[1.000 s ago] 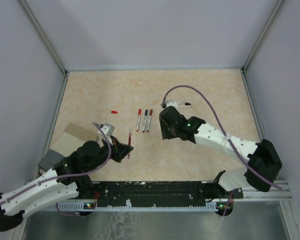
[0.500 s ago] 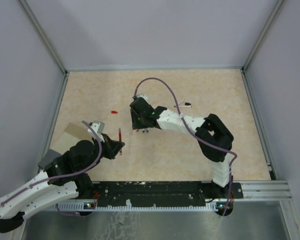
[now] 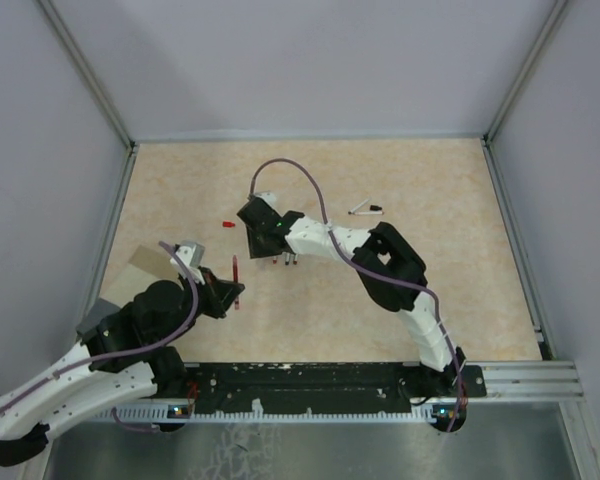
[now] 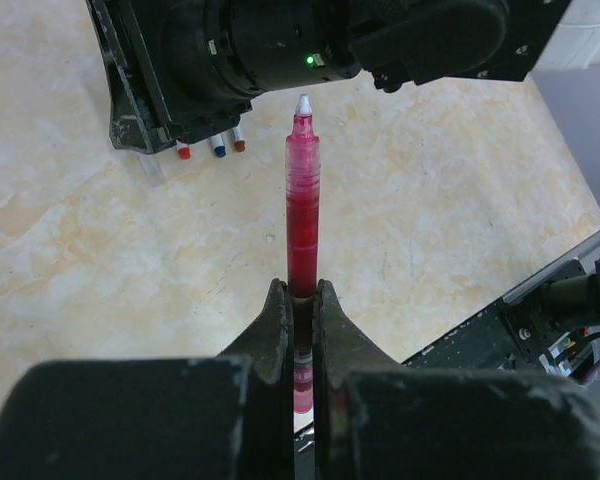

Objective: Insert the pens into the pen caps
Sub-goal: Move the pen cap to the center of the board.

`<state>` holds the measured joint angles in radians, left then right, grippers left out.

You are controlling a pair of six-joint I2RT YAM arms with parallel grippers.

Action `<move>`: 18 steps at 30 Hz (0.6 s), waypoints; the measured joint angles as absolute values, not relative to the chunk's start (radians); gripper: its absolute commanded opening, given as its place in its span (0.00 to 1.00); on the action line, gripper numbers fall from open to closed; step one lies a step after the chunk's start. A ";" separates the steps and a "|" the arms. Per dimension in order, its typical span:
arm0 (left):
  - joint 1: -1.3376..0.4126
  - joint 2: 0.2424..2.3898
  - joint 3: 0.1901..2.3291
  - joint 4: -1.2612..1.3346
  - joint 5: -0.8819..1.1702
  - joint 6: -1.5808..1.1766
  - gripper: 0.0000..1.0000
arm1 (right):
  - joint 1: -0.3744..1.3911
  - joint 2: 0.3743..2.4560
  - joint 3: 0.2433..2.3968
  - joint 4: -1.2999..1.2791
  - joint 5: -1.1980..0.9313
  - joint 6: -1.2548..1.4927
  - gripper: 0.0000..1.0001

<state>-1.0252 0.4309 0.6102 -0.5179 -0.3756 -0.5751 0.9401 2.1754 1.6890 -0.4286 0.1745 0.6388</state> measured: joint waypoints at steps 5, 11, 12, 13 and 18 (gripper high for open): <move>-1.025 0.418 0.610 -0.518 -0.379 -0.575 0.00 | 0.952 2.199 1.709 -0.469 0.199 0.640 0.35; -1.025 0.411 0.610 -0.518 -0.385 -0.575 0.00 | 0.968 2.237 1.765 -0.526 0.218 0.640 0.33; -1.025 0.410 0.610 -0.517 -0.386 -0.575 0.00 | 0.971 2.243 1.772 -0.532 0.221 0.639 0.33; -1.025 0.409 0.610 -0.517 -0.388 -0.575 0.00 | 0.973 2.249 1.778 -0.539 0.224 0.639 0.32; -1.025 0.403 0.610 -0.518 -0.394 -0.576 0.00 | 0.986 2.264 1.801 -0.575 0.246 0.636 0.23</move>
